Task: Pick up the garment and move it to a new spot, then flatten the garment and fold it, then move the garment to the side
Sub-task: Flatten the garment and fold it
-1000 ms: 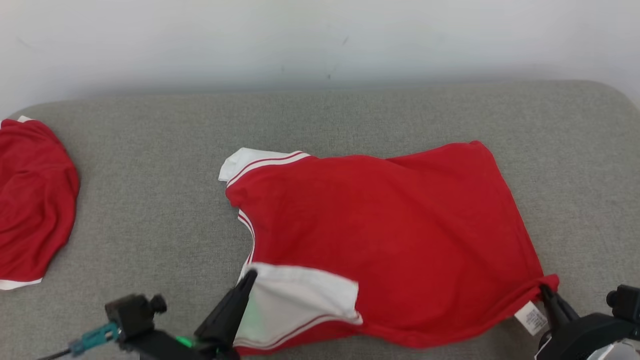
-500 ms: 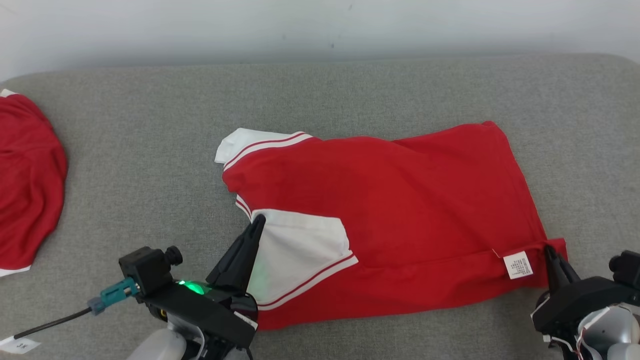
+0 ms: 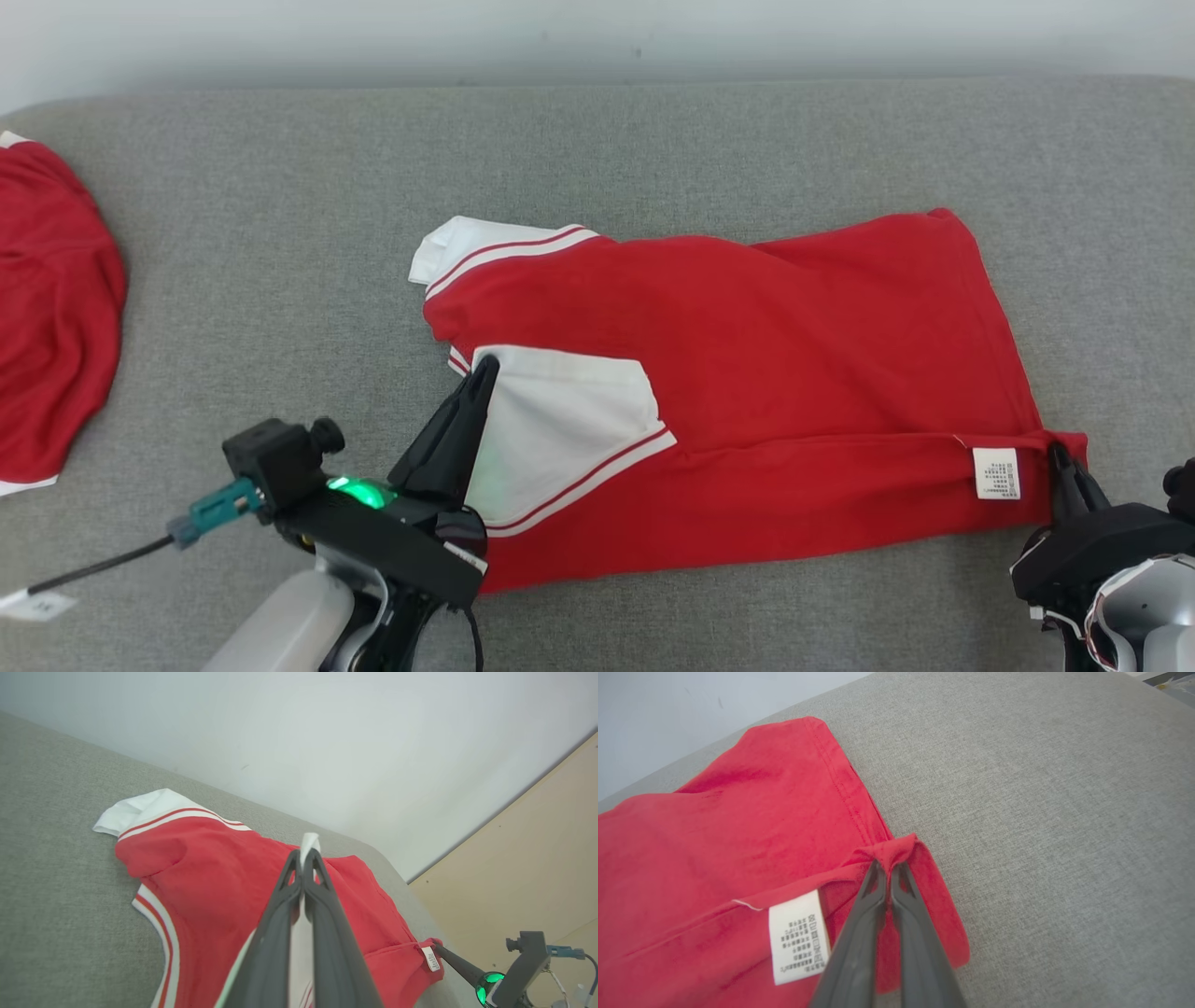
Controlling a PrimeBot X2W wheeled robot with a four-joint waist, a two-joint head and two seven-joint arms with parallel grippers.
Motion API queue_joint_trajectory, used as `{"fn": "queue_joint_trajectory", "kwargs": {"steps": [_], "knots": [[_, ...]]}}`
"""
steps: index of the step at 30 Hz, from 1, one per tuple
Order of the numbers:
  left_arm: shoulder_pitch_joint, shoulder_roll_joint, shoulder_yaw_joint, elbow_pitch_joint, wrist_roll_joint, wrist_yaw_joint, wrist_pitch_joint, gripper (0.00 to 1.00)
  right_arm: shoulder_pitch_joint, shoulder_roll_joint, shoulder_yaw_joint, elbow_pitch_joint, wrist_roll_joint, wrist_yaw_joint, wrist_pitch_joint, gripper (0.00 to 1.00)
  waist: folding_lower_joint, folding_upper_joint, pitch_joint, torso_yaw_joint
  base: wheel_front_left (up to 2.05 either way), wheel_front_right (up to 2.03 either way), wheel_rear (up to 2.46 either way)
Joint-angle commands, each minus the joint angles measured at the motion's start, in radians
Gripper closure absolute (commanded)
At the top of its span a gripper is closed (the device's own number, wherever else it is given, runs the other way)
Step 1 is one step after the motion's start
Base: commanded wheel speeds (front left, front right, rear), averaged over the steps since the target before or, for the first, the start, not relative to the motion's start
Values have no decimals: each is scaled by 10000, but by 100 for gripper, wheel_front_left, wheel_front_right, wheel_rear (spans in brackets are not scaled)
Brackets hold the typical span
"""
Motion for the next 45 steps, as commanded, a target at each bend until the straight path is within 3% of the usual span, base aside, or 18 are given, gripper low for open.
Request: {"fn": "queue_joint_trajectory", "kwargs": {"steps": [1, 11, 12, 13, 14, 15, 20, 26, 34, 39, 45], "knots": [[-203, 8, -21, 48, 94, -41, 25, 100, -101, 33, -21, 22, -27, 33, -68, 100, -1, -1, 41, -7, 0, 0, 0], [-1283, -78, -355, 1087, 503, -71, 259, 100, -728, 34, 213, 390, -135, 33, -298, 100, -1, -1, 341, -123, 0, 0, 0], [-1362, -72, -403, 1222, 624, -63, 239, 100, -785, 34, 240, 445, -146, 33, -330, 73, -1, -1, 352, -128, 0, 0, 0], [-1459, -50, -416, 1387, 800, 41, 187, 70, -859, 35, 276, 500, -70, 33, -386, 15, -1, -1, 360, -129, 0, 0, 0], [-1520, -71, -456, 1564, 909, 112, 167, 9, -934, 35, 254, 563, 11, 33, -469, 0, -1, -1, 360, -129, 0, 0, 0], [-1581, -88, -482, 1718, 1134, 218, 104, 0, -973, 34, 276, 611, 30, 34, -534, 0, -1, -1, 348, -123, 0, 0, 0], [-1642, -118, -521, 2373, 2311, 977, -105, 0, -997, 34, 218, 742, -95, 33, -692, 0, -1, -1, 96, -65, 0, 0, 0], [-842, 235, -609, 2382, 3197, 1684, -156, 0, -517, 33, -91, 310, -48, 33, -425, 0, -1, -1, -351, 19, 0, 0, 0], [694, 841, -1007, 1510, 3307, 2476, 347, 0, 395, 33, -595, -460, 29, 33, 442, 0, -1, -1, -632, 54, 0, 0, 0], [1135, 834, -1305, 1386, 3172, 2748, 1015, 0, 646, 32, -742, -399, -176, 33, 750, 0, -1, -1, -597, 52, 0, 0, 0], [1335, 696, -1400, 1695, 2971, 3434, 1910, 0, 418, 34, -629, -28, -887, 33, 1048, 0, -1, -1, -386, -89, 0, 0, 0]]}}
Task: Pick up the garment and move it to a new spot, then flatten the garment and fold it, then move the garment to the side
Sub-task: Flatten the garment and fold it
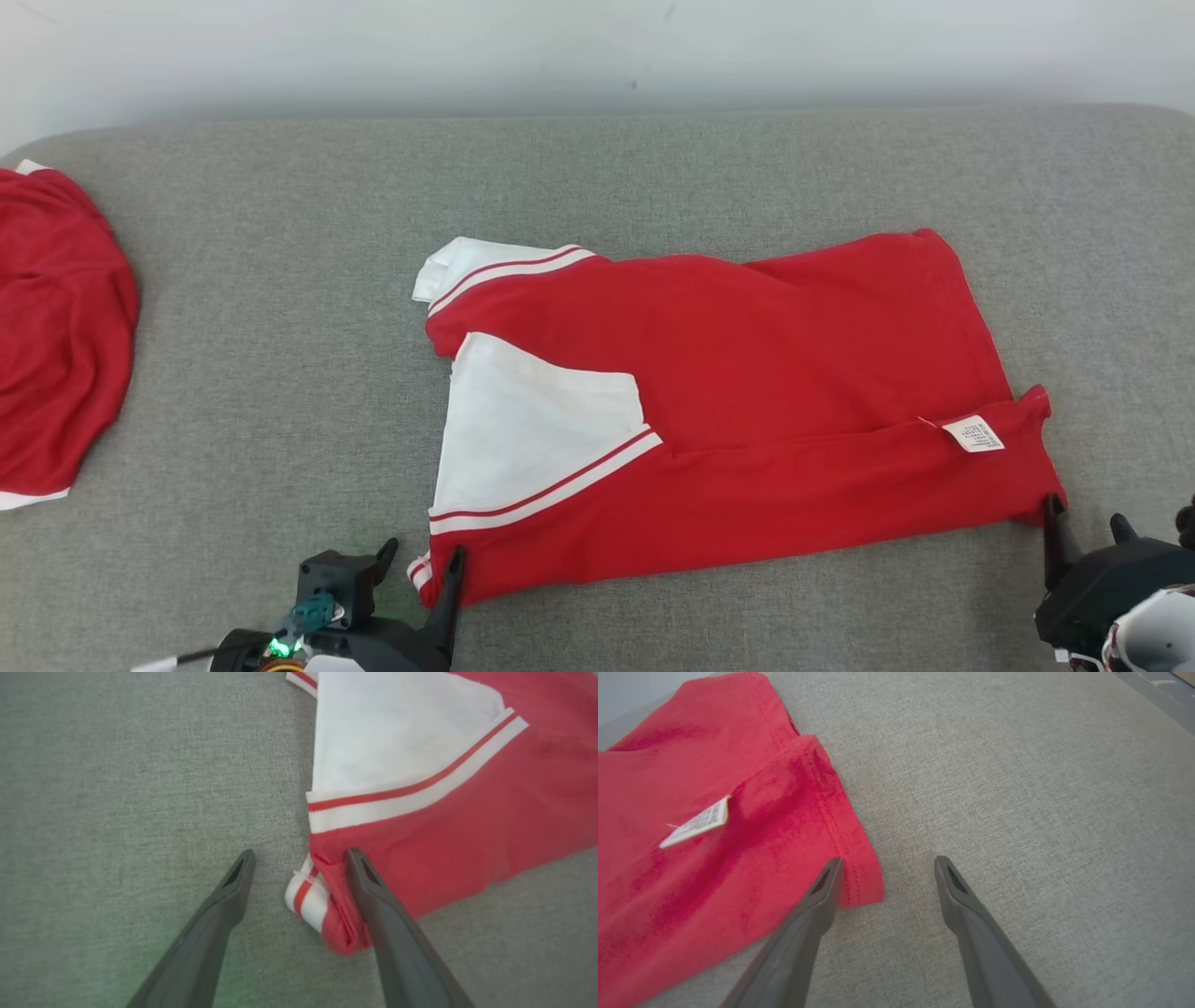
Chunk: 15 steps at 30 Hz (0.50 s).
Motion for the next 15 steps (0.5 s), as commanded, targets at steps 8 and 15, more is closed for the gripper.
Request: {"fn": "queue_joint_trajectory", "kwargs": {"steps": [8, 15], "knots": [[305, -177, -61, 217, -541, 339, 964, 9, -698, 30, 215, 748, -307, 33, 235, 0, 1, 0, 332, -29, 0, 0, 0], [436, -247, -318, 320, -903, 103, 1717, 100, -982, 81, 756, 1368, -208, 34, 1370, 0, 1, 0, 420, 8, 0, 0, 0]]}}
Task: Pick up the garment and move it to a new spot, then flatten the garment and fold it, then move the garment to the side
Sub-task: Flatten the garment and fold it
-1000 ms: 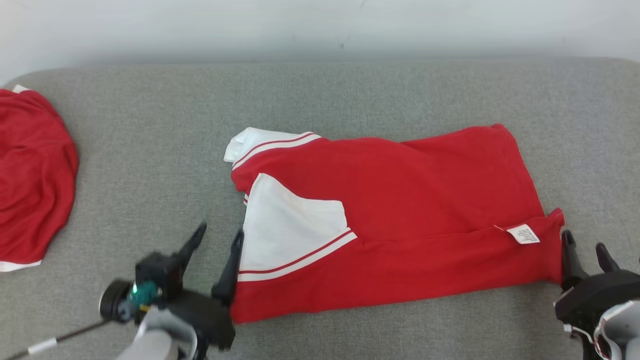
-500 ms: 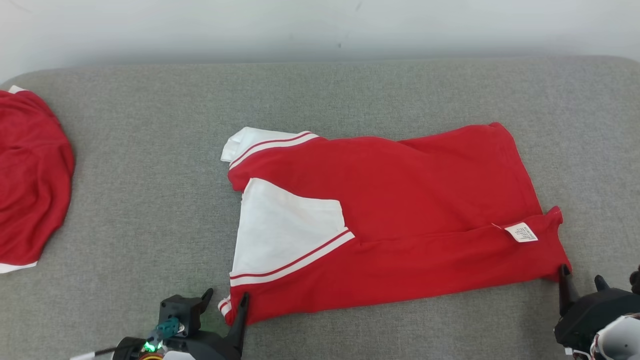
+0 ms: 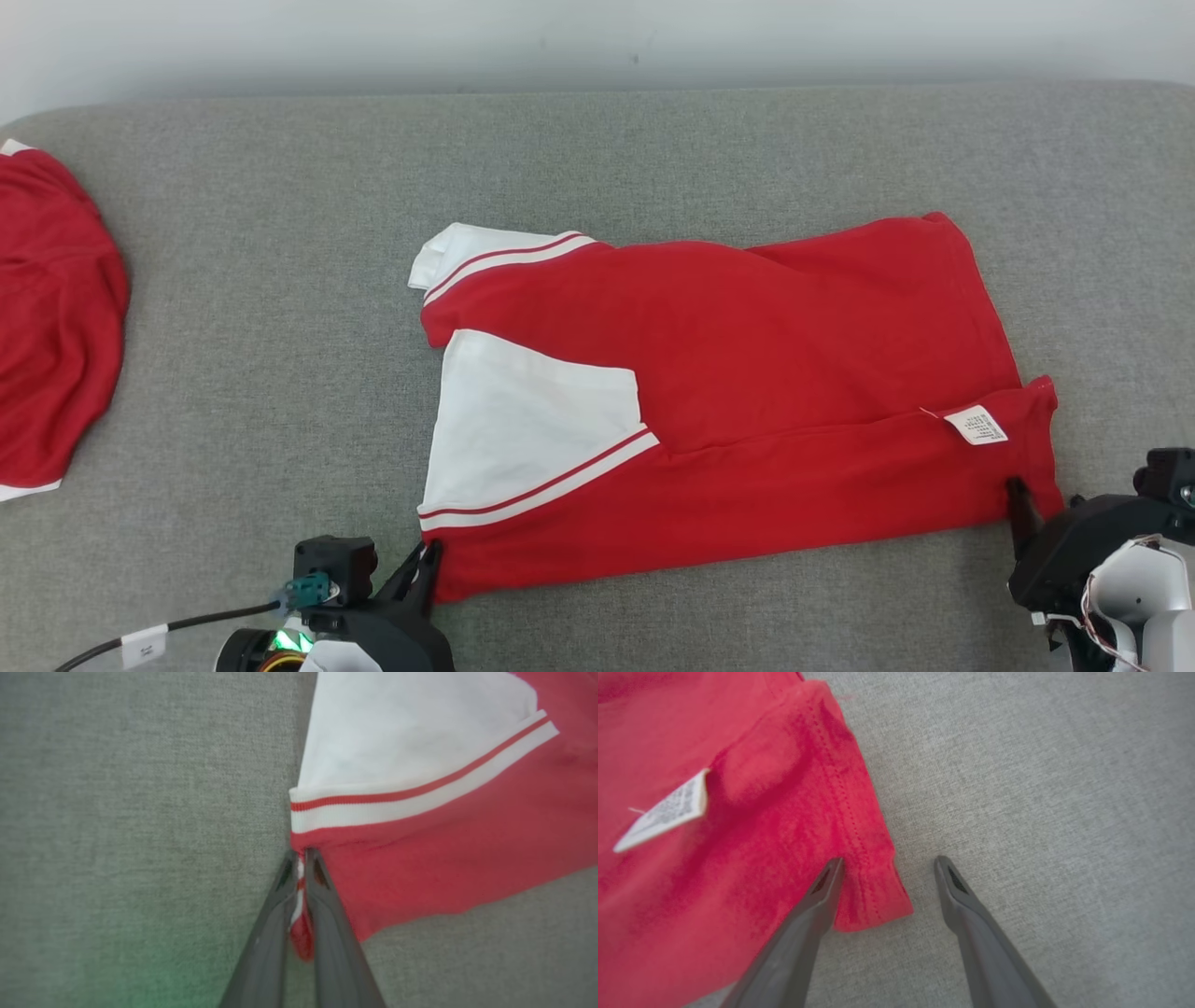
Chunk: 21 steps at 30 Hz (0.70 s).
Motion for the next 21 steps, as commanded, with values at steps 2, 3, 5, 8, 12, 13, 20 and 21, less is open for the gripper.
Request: {"fn": "queue_joint_trajectory", "kwargs": {"steps": [2, 3, 5, 8, 12, 13, 20, 21], "knots": [[560, -69, -430, 325, -212, -124, 619, 100, 133, 184, 405, 298, 169, 38, 706, 0, 2, 2, -26, 12, 0, 0, 0], [621, -56, -422, 299, -283, -137, 637, 100, 167, 190, 505, 268, 227, 39, 892, 28, 2, 2, -42, 19, 0, 0, 0], [697, -24, -416, 267, -329, -166, 655, 100, 226, 117, 608, 91, 339, 38, 981, 100, 2, 2, -107, 40, 0, 0, 0], [779, -9, -411, 233, -380, -202, 638, 100, 296, 1, 558, -128, 398, 38, 863, 100, 2, 2, -215, 56, 0, 0, 0], [912, 84, -389, 22, -450, -242, 520, 100, 620, -132, 260, -686, 561, 35, 524, 100, 2, 2, -499, 59, 0, 0, 0], [967, 131, -368, -77, -476, -225, 514, 100, 724, -112, 236, -857, 659, 35, 491, 100, 2, 2, -570, 39, 0, 0, 0], [1607, 855, -221, -1038, -591, 166, 733, 100, 2081, 22, -183, -2056, 1087, 26, 694, 100, 2, 2, -1001, -95, 0, 0, 0], [1719, 966, -211, -1206, -618, 236, 790, 100, 2246, 36, -247, -2146, 1147, 24, 734, 100, 2, 2, -1042, -116, 0, 0, 0]]}}
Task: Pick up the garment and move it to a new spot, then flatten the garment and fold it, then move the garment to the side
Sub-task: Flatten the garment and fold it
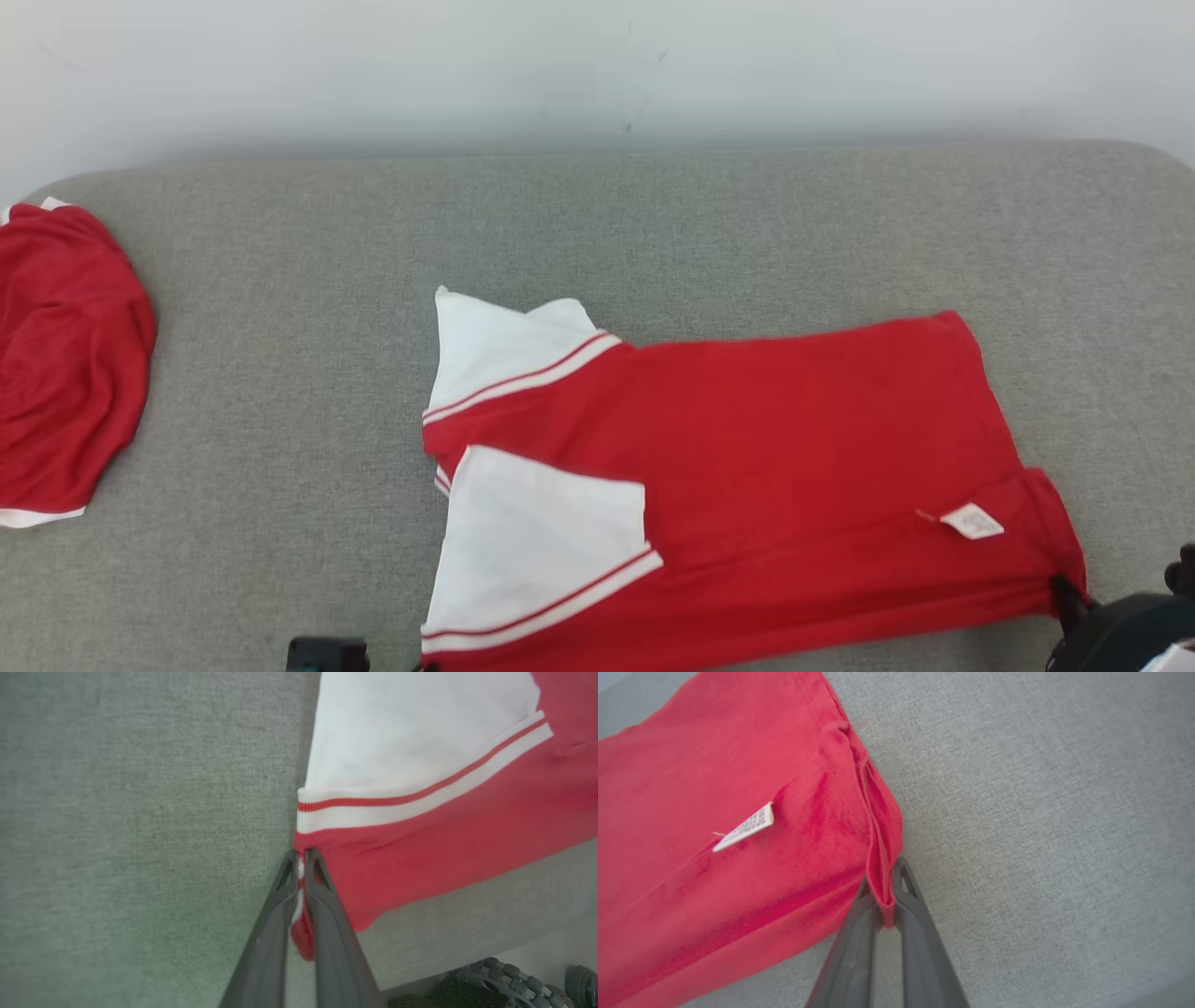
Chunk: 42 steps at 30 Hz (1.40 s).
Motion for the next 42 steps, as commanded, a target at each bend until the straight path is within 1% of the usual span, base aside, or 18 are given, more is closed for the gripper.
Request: {"fn": "queue_joint_trajectory", "kwargs": {"steps": [1, 6, 9, 11, 12, 13, 14, 17, 22, 26, 31, 32, 36, 37, 39, 42], "knots": [[270, 170, -19, 5, -29, 122, 118, 100, 96, 13, -81, -81, 64, 9, 30, 100, -1, 0, -102, -73, 0, 0, 0], [719, 585, 93, -658, -163, 528, 314, 100, 714, 36, -150, 160, 551, -5, -20, 100, -1, 0, -210, -115, 0, 0, 0], [885, 693, 96, -855, -205, 744, 420, 100, 928, 36, -21, 441, 797, -5, -100, 100, -1, 0, -245, -128, 0, 0, 0], [940, 748, 153, -900, -174, 991, 446, 100, 966, 32, -44, 626, 889, -5, -257, 100, -1, 0, -253, -135, 0, 0, 0], [910, 778, 208, -903, -64, 1144, 363, 100, 946, 31, -66, 710, 905, -5, -362, 87, -1, 0, -252, -135, 0, 0, 0], [892, 768, 229, -926, -17, 1249, 304, 78, 916, 33, -101, 817, 954, -7, -444, 0, -1, 0, -251, -135, 0, 0, 0], [876, 740, 249, -952, 14, 1321, 274, 0, 870, 31, -125, 847, 926, -5, -599, 0, -1, 0, -250, -136, 0, 0, 0], [823, 714, 254, -1001, 149, 1520, 218, 0, 683, 54, -143, 885, 787, -2, -998, 0, -1, 0, -271, -154, 0, 0, 0], [753, 791, 574, -1173, 349, 2018, -198, 0, 256, 51, -604, 716, 606, -4, -1980, 0, -1, 0, -354, -186, 0, 0, 0], [456, 857, 873, -1323, 546, 2049, -774, 0, -212, 53, -488, 596, 584, -4, -2221, 0, -1, 0, -377, -204, 0, 0, 0], [-448, 847, 913, -1183, 950, 1737, -987, 0, -863, 48, 54, 384, 149, -2, -1888, 0, -1, 0, -345, -196, 0, 0, 0], [-448, 847, 913, -1183, 950, 1737, -987, 0, -863, 48, 54, 384, 149, -2, -1888, 0, -1, 0, -345, -196, 0, 0, 0], [-1607, 713, 963, -728, 1173, 1375, -925, 0, -1622, 44, 279, 202, -579, -4, -1399, 0, -1, 0, -165, -262, 0, 0, 0], [-2195, 640, 972, -427, 1272, 1164, -878, 0, -2149, 52, 453, 216, -915, -4, -1108, 0, -1, 0, 13, -338, 0, 0, 0], [-2813, 543, 979, -70, 1307, 888, -782, 0, -2736, 50, 618, 273, -1128, -2, -878, 0, -1, 0, 254, -430, 0, 0, 0], [-3801, 372, 884, 466, 1391, 320, -591, 0, -3578, 51, 900, 477, -1397, -2, -593, 0, -1, 0, 672, -560, 0, 0, 0]]}}
